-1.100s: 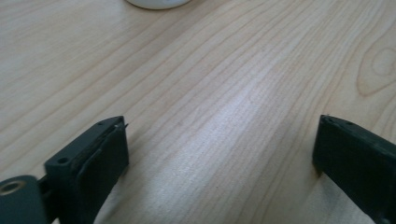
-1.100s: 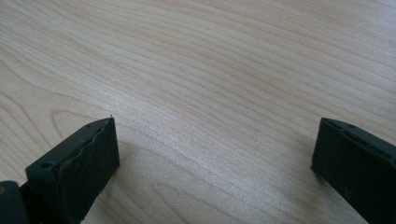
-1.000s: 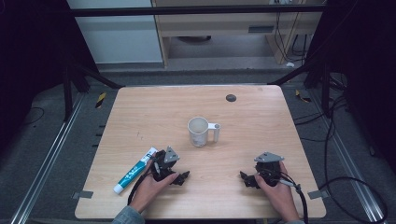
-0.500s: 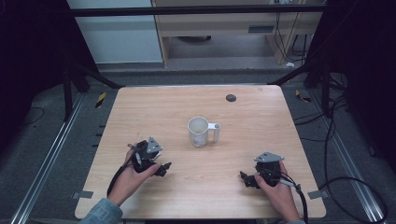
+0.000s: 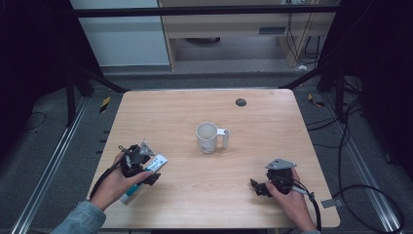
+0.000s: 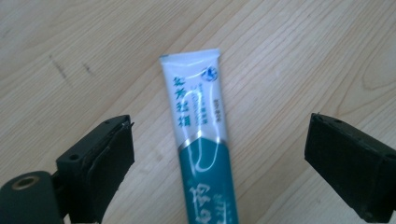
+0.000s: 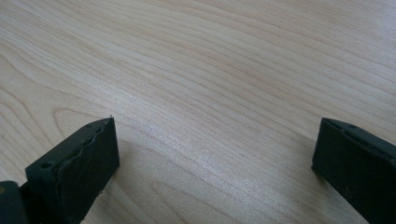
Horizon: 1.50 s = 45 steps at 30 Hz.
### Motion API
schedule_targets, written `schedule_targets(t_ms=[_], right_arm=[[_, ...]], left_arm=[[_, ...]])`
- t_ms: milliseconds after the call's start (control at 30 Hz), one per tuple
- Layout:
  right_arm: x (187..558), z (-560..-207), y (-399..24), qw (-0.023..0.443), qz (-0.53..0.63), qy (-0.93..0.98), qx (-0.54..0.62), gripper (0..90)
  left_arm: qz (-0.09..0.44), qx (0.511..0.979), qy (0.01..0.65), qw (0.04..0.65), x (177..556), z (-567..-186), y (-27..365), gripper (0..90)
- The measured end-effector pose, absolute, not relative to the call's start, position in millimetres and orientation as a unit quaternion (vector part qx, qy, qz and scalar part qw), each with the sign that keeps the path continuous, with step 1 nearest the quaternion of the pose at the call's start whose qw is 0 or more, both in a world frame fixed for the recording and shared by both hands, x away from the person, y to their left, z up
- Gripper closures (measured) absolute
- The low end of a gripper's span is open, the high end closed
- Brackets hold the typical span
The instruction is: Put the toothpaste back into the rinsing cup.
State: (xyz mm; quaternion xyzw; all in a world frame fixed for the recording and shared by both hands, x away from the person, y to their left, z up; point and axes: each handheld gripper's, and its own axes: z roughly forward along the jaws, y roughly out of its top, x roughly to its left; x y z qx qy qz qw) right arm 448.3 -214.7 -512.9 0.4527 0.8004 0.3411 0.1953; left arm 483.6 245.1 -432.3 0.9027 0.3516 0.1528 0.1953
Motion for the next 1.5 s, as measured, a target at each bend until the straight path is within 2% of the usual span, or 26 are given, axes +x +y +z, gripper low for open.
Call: schedule_targets(t_ms=[400, 700, 933, 1167, 1500], right_arm=[[462, -513, -215, 0.203, 0.337, 0.791, 0.469, 0.5], [462, -513, -215, 0.206, 0.335, 0.787, 0.475, 0.8], [462, -513, -214, 0.207, 0.334, 0.786, 0.478, 0.8], [462, -513, -213, 0.21, 0.332, 0.781, 0.485, 0.7], [462, -513, -213, 0.21, 0.332, 0.781, 0.486, 0.7]], left_arm=[[0.158, 0.896, 0.382, 0.161, 485, -411, 268, 8.0], [0.139, 0.891, 0.404, 0.15, 486, -400, 294, 8.7], [0.133, 0.9, 0.392, 0.134, 490, -391, 288, 9.0], [0.117, 0.912, 0.378, 0.112, 498, -399, 272, 10.7], [0.077, 0.917, 0.383, 0.081, 512, -416, 257, 23.1]])
